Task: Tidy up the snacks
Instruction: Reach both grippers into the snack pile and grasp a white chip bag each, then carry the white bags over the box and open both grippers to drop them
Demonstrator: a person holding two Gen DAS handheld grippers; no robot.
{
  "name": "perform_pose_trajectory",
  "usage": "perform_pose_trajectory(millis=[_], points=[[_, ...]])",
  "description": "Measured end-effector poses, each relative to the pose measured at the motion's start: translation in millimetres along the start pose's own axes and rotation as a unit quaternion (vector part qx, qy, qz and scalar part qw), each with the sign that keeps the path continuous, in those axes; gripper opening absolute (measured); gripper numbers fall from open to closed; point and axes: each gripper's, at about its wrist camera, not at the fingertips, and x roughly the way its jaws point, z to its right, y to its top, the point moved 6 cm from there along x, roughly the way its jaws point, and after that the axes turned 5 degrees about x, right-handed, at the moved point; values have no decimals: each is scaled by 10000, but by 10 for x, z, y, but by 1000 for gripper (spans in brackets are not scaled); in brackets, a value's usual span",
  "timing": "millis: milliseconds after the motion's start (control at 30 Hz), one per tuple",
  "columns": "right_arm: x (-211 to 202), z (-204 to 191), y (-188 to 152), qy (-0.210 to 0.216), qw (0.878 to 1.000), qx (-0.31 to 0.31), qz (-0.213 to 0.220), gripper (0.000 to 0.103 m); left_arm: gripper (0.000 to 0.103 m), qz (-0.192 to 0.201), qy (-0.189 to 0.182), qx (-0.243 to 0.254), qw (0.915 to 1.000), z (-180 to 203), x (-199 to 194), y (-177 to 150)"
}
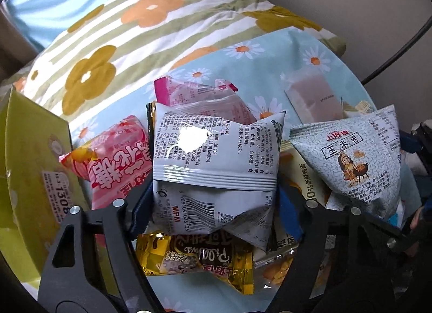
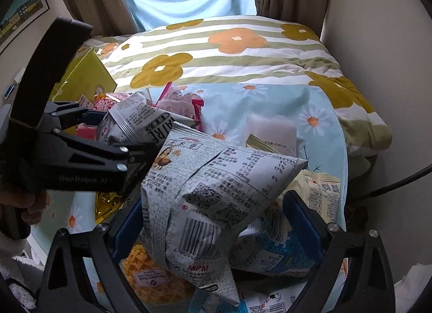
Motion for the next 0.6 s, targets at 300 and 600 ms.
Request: perform_pose_trajectory(millis=[300,600], points=[[-47,-79,10,-118,9998,-154,83,71,69,123,-74,-66,9999,-38,-144,-9],[-214,-107,30,-41,9994,-151,302,60,69,376,-55,-263,9989,-50,-406,-35]])
